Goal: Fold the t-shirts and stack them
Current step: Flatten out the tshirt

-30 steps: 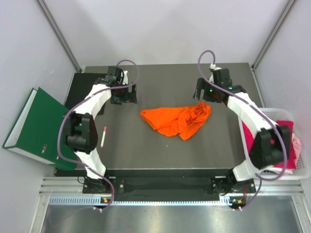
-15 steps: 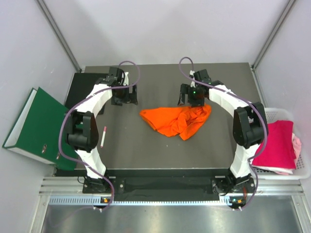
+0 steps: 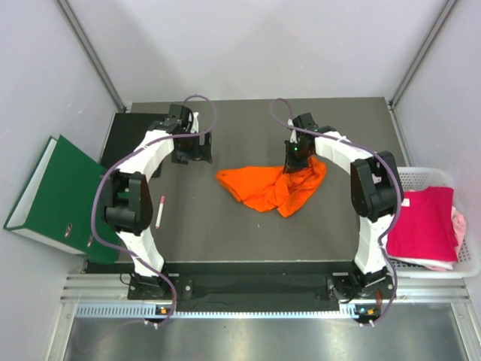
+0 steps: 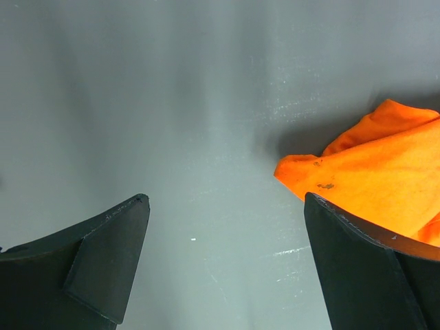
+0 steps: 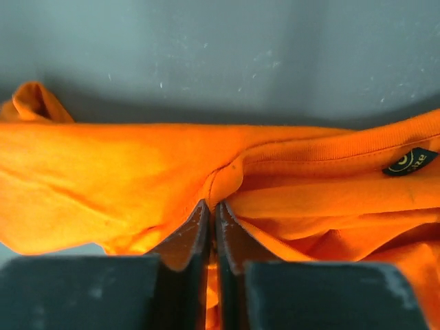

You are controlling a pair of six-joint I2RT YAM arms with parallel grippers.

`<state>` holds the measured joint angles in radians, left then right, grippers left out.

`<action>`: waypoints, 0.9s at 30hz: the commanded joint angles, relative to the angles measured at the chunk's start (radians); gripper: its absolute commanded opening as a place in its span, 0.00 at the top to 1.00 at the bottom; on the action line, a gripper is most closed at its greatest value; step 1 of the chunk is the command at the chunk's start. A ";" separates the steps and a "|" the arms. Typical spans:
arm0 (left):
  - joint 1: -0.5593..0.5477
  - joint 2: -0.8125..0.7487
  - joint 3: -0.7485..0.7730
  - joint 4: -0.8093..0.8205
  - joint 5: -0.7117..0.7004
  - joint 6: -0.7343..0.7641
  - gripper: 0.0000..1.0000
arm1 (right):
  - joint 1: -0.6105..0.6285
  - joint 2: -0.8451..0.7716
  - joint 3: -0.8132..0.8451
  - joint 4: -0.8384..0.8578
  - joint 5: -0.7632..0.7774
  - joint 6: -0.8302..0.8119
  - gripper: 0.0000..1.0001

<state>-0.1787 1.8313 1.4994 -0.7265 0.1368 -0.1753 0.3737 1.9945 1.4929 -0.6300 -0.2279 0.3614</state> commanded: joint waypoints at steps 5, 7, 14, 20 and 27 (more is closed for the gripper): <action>0.002 -0.007 0.007 -0.017 -0.040 0.011 0.01 | 0.037 -0.108 0.166 -0.017 0.065 -0.013 1.00; 0.004 -0.017 0.007 -0.014 -0.060 -0.004 0.01 | 0.051 -0.137 0.228 -0.049 0.133 -0.036 1.00; 0.038 -0.044 0.016 0.006 -0.066 -0.023 0.01 | 0.084 -0.295 0.395 -0.030 0.494 -0.082 1.00; 0.053 -0.047 0.016 -0.007 -0.094 -0.004 0.01 | 0.070 -0.529 0.406 0.078 0.869 -0.191 1.00; 0.062 -0.044 0.004 -0.004 -0.092 -0.012 0.01 | 0.067 -0.614 0.492 0.227 1.113 -0.444 1.00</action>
<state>-0.1219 1.8336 1.4998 -0.7288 0.0566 -0.1848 0.4461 1.3987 1.8942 -0.5426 0.6788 0.0898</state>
